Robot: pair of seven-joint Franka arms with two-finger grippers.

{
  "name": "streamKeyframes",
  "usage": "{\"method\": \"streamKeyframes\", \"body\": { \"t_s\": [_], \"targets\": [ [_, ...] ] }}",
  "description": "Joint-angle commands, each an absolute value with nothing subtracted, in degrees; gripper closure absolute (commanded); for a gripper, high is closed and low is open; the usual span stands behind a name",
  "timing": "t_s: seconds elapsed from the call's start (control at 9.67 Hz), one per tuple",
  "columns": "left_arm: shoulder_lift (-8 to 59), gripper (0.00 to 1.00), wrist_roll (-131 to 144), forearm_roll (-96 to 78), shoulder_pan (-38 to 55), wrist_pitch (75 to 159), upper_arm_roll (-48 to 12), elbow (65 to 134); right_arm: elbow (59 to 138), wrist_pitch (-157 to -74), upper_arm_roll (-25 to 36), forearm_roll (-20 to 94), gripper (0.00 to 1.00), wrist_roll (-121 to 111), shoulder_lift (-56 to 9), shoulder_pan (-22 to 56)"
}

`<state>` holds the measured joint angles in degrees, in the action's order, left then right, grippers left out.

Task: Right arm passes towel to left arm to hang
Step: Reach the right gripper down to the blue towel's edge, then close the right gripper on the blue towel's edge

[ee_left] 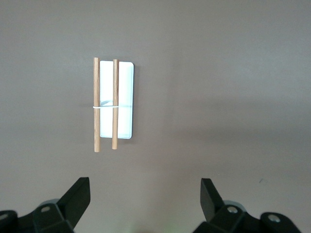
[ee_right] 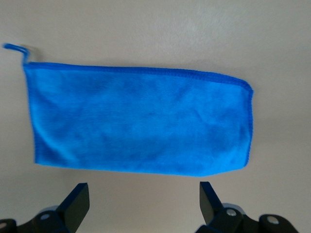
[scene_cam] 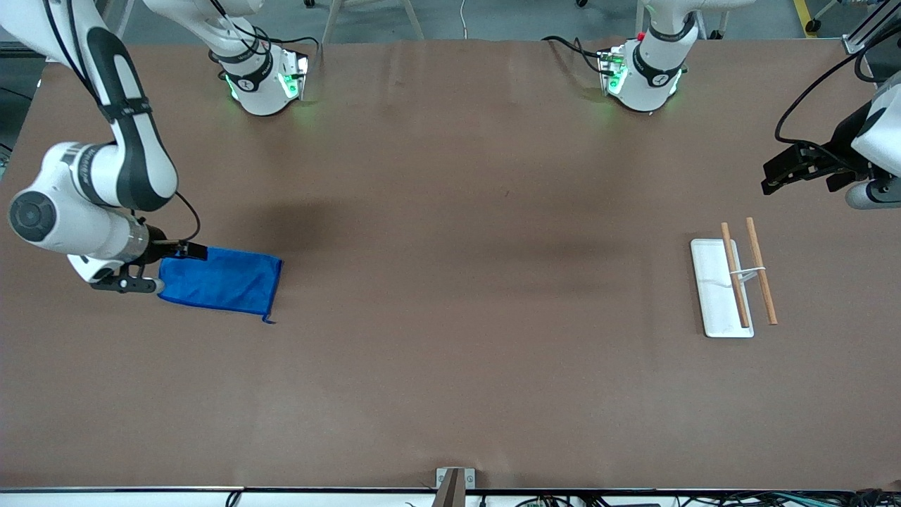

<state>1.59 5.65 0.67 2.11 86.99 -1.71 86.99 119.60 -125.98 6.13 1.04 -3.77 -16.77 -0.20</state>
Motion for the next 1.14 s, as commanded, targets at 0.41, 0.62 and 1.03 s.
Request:
{"method": "streamKeyframes", "body": {
  "t_s": [0.41, 0.62, 1.03],
  "targets": [
    [2.72, 0.00, 5.89, 1.49, 1.85, 87.19, -2.02, 87.54, 124.98, -144.49, 5.89, 0.79, 0.00, -5.89, -23.64, -0.97],
    [2.99, 0.00, 5.71, 1.41, 1.67, 87.45, -2.02, 87.63, 125.07, -146.24, 5.80, 1.32, 0.06, -5.80, -26.00, -1.23],
    [2.99, 0.00, 5.36, 1.41, 1.67, 87.54, -2.02, 87.54, 124.98, -146.16, 5.71, 2.98, 0.24, -5.71, -26.89, -1.76]
  ]
}}
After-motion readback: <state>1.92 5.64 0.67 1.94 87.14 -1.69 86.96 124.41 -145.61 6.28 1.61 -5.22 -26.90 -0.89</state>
